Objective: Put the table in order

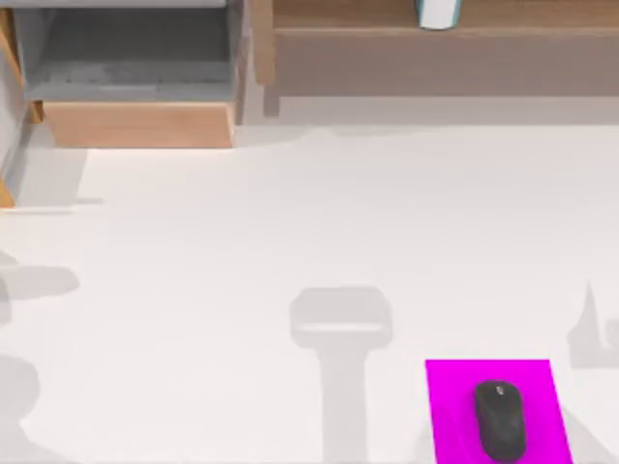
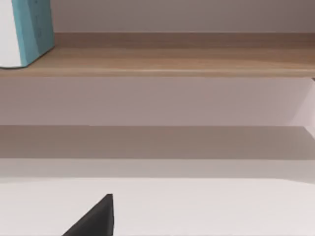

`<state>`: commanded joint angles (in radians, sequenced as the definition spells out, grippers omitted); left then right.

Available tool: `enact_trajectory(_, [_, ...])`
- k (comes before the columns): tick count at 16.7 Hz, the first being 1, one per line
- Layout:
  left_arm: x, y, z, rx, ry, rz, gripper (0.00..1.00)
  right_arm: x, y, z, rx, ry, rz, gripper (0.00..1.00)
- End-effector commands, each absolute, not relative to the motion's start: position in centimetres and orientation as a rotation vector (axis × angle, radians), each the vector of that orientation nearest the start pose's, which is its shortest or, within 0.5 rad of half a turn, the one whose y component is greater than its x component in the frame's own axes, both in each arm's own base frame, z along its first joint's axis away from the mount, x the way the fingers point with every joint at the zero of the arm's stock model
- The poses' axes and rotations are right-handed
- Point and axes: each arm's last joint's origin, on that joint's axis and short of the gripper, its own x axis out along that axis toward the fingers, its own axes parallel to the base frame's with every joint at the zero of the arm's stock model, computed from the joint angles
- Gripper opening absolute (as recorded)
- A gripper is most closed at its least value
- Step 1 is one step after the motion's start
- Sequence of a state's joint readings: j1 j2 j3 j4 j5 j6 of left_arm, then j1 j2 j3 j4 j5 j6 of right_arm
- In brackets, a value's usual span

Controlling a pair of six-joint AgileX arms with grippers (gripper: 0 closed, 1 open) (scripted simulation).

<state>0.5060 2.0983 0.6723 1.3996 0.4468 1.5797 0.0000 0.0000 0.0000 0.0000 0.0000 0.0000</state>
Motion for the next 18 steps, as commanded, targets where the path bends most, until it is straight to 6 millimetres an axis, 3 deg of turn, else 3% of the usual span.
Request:
enact_trajectory(7, [31.9, 16.1, 9.0, 1.550, 0.091, 0.053, 0.00, 10.6, -0.1, 16.0, 0.000, 0.000, 0.000, 1.00])
enact_trajectory(14, [37.4, 16.0, 9.1, 1.553, 0.085, 0.054, 0.00, 10.6, -0.1, 16.0, 0.000, 0.000, 0.000, 1.00])
enact_trajectory(18, [37.8, 15.9, 9.0, 1.550, 0.087, 0.051, 0.00, 10.6, -0.1, 16.0, 0.000, 0.000, 0.000, 1.00])
